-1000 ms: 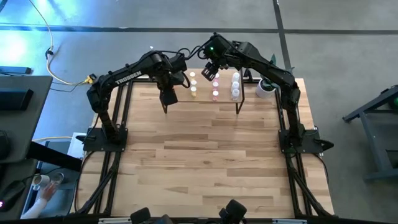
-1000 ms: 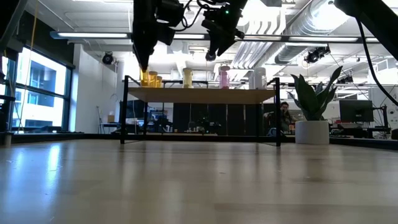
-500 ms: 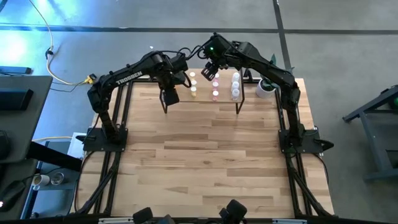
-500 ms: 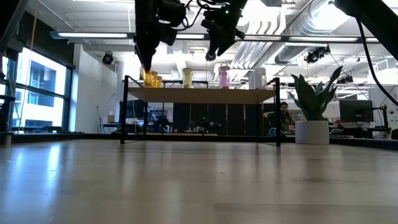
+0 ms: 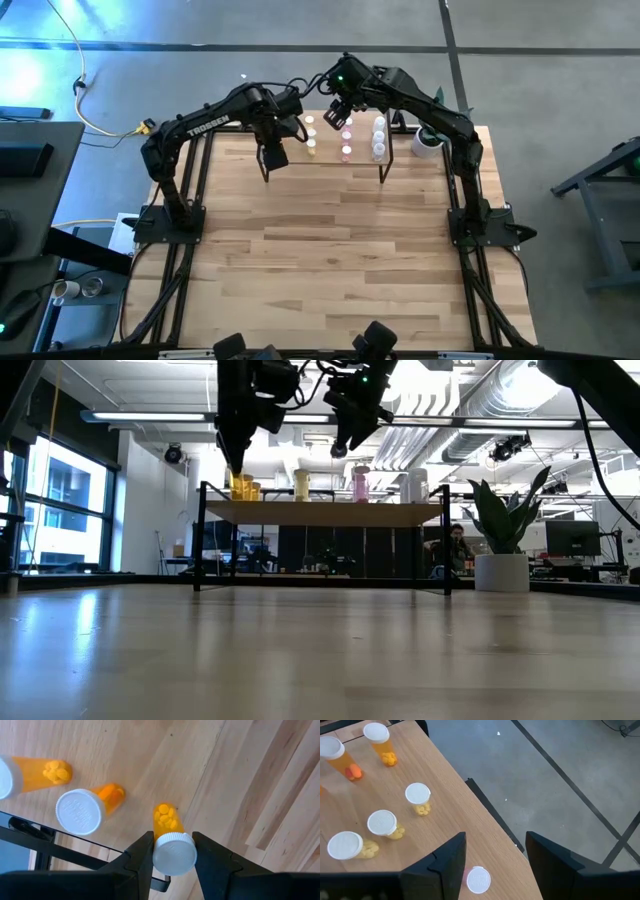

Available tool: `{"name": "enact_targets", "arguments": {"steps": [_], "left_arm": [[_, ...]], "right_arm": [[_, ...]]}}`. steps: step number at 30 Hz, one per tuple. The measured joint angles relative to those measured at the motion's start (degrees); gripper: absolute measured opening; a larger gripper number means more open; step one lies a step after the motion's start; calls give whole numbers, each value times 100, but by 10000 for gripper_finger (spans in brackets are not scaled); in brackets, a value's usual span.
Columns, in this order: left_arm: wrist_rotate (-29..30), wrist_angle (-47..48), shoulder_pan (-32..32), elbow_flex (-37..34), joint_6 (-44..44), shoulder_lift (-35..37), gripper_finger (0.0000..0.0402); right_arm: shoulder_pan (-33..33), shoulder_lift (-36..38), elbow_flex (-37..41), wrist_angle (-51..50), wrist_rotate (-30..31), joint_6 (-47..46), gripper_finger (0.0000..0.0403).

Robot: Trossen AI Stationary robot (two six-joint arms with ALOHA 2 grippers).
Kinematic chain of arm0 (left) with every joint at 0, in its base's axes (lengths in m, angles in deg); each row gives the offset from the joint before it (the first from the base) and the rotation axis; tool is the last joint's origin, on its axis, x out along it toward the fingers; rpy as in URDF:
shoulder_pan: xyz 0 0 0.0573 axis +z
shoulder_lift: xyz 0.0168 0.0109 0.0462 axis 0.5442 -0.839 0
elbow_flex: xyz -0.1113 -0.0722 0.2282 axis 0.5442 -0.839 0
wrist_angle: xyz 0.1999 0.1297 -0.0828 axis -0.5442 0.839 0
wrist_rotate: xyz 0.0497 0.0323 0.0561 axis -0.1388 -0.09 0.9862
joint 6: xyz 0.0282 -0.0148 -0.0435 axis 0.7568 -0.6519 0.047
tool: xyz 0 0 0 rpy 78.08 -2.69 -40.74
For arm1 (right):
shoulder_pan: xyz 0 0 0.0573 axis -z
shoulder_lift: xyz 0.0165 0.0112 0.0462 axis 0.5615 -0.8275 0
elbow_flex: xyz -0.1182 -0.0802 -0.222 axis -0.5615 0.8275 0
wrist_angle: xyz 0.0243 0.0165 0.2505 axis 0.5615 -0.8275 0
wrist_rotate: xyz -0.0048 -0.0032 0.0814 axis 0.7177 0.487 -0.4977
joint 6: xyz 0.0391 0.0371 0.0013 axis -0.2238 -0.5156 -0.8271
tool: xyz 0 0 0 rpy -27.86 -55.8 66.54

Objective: Pick and place medicine bottles onto shelf by color
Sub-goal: Put the orange pill bottle on the shelf aligned with other orange pill bottles

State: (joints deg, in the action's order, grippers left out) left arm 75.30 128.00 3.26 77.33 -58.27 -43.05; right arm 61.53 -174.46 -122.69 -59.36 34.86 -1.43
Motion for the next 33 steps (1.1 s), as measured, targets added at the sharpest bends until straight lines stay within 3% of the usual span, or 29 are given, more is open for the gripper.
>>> {"name": "enact_targets", "arguments": {"steps": [33], "left_arm": [[35,-118,2,0,-11,0,142]], "right_arm": [[0,0,-1,-37,179,-133,197]]}}
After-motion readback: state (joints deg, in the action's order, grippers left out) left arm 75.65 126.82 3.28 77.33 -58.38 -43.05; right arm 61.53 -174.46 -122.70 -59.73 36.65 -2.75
